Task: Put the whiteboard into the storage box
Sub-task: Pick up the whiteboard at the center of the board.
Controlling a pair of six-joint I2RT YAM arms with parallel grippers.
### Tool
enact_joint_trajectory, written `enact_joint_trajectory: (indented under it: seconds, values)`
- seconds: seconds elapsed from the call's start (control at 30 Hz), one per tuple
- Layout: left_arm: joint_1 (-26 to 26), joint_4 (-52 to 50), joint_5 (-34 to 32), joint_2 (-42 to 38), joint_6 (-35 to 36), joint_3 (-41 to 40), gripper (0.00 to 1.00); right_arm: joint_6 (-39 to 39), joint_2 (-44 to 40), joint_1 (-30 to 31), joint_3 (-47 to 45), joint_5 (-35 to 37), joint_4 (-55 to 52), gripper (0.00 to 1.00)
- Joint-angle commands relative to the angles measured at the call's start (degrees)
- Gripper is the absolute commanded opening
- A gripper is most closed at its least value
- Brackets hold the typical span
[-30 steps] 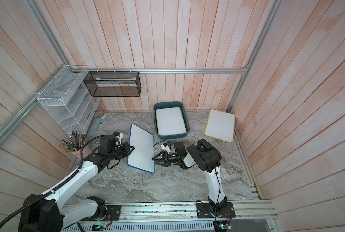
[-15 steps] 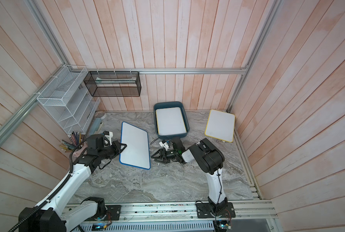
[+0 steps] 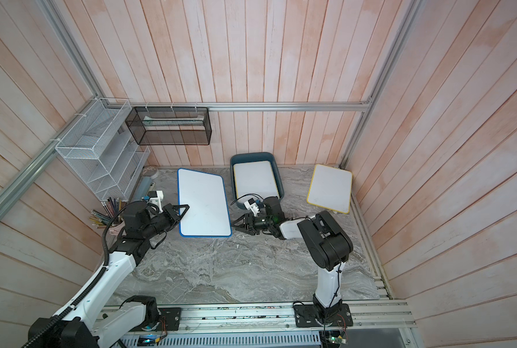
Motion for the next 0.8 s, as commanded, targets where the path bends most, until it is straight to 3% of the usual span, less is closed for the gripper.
enact_joint_trajectory:
  seconds: [0.0,0.3,0.77]
  values:
    - [0.23,12.56,0.74,-0.95,-3.54,0.68,0.00,-1.30,-3.05,-1.91,1.06,-0.53,-2.13,0.53]
    - [-0.12,23.78,2.38,5.49,-8.97,0.20,0.00,-2.78,-7.91,-6.97,3.36,-0.77,-5.43,0.52]
    - [-6.13,38.97,-3.96,14.80,-15.35,1.85,0.00,-1.67,-9.38,-8.75,7.94,-0.43,-5.33,0.51]
